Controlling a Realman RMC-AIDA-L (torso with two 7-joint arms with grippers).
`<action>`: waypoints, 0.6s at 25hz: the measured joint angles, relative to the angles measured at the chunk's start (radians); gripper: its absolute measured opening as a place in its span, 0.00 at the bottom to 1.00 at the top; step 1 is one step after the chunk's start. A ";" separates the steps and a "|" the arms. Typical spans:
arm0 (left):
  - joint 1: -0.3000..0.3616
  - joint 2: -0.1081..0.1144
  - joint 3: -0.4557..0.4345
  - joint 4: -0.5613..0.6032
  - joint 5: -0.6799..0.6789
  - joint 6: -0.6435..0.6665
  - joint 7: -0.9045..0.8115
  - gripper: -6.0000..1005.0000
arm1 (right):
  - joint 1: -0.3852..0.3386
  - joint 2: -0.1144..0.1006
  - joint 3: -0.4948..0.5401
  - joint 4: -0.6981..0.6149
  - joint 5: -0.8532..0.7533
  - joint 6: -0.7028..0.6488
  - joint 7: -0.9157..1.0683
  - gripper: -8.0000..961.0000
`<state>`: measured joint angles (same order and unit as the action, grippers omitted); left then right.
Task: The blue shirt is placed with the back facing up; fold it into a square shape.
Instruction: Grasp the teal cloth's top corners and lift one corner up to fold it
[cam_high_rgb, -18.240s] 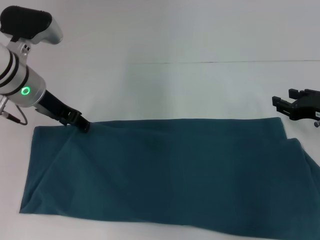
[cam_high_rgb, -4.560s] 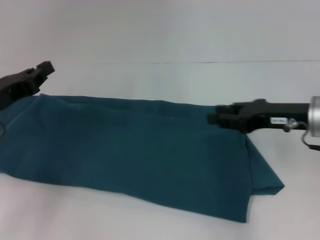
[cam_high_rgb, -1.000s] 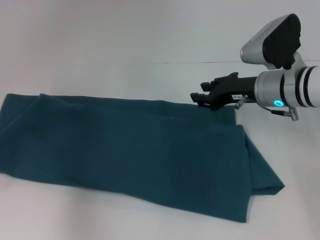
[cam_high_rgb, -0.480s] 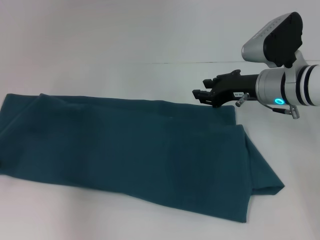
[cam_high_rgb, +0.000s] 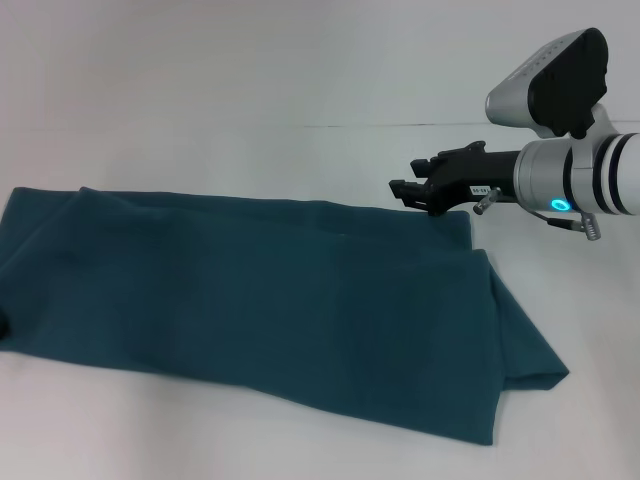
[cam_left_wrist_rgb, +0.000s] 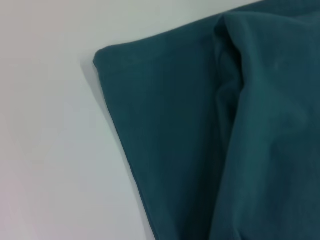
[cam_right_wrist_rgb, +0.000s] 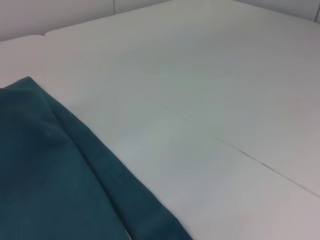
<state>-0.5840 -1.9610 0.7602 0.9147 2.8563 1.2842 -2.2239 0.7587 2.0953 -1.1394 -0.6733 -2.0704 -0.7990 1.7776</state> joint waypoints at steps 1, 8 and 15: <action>0.000 0.000 0.006 -0.007 0.000 -0.008 0.000 0.52 | 0.000 0.000 0.000 0.000 0.001 0.000 -0.001 0.45; 0.000 -0.004 0.015 -0.014 0.000 -0.022 0.000 0.52 | 0.001 0.000 0.008 0.000 0.003 0.000 -0.002 0.45; -0.002 0.000 0.005 -0.020 -0.007 -0.011 -0.008 0.42 | 0.002 0.000 0.010 0.000 0.012 0.000 -0.004 0.45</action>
<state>-0.5861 -1.9613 0.7650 0.8951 2.8496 1.2735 -2.2322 0.7608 2.0950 -1.1294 -0.6733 -2.0581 -0.7991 1.7733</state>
